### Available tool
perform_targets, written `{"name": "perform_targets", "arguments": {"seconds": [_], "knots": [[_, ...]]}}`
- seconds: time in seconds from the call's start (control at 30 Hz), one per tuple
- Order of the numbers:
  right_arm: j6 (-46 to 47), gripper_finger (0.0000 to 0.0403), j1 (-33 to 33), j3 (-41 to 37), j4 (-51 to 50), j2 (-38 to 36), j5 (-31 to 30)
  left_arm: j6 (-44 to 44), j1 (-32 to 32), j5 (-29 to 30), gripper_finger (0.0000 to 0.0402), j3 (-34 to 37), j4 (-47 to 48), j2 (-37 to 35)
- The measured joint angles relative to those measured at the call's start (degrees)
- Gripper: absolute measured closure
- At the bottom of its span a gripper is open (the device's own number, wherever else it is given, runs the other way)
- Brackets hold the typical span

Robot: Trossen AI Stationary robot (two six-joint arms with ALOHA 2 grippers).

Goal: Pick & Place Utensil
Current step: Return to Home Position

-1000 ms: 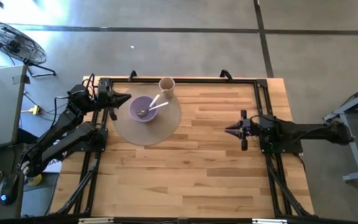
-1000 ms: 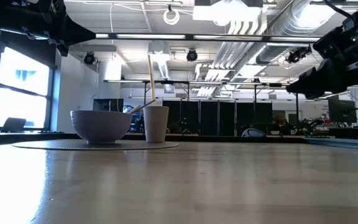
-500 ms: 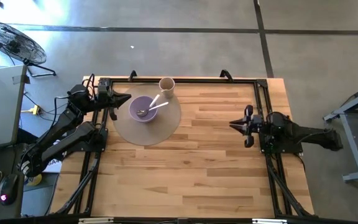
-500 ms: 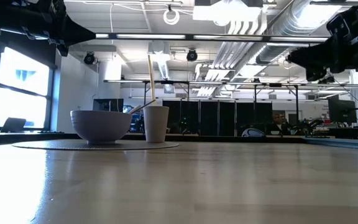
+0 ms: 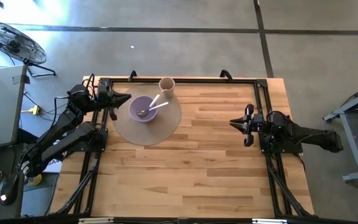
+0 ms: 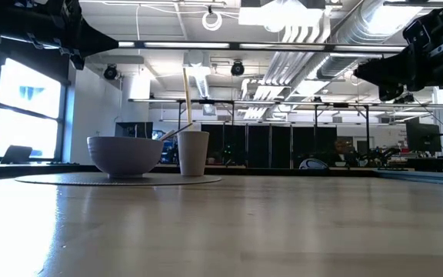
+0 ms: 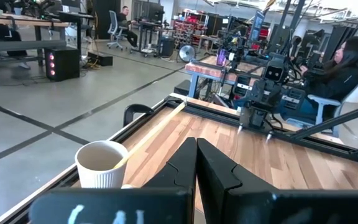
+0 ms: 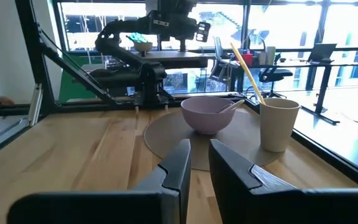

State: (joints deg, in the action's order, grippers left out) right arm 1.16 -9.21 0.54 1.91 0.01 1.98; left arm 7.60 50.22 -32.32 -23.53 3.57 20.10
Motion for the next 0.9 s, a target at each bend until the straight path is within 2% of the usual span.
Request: {"name": "perform_targets", "arguments": {"seconds": [0.57,0.7,0.83,0.9], "knots": [[-0.1,0.0352,0.0,0.0,0.0,0.9,-0.1,0.0,0.0,-0.1,0.0397,0.0,0.0,0.0],[-0.1,0.035,0.0,0.0,0.0,0.9,-0.1,0.0,-0.1,-0.3,0.0397,-0.2,0.1,3.2],[-0.1,0.0352,0.0,0.0,0.0,1.0,-0.1,-0.2,0.8,-12.4,0.0397,0.0,0.0,4.0],[-0.1,0.0352,0.0,0.0,0.0,1.0,-0.1,-4.4,1.2,-15.8,0.0397,-0.1,0.6,3.3]]}}
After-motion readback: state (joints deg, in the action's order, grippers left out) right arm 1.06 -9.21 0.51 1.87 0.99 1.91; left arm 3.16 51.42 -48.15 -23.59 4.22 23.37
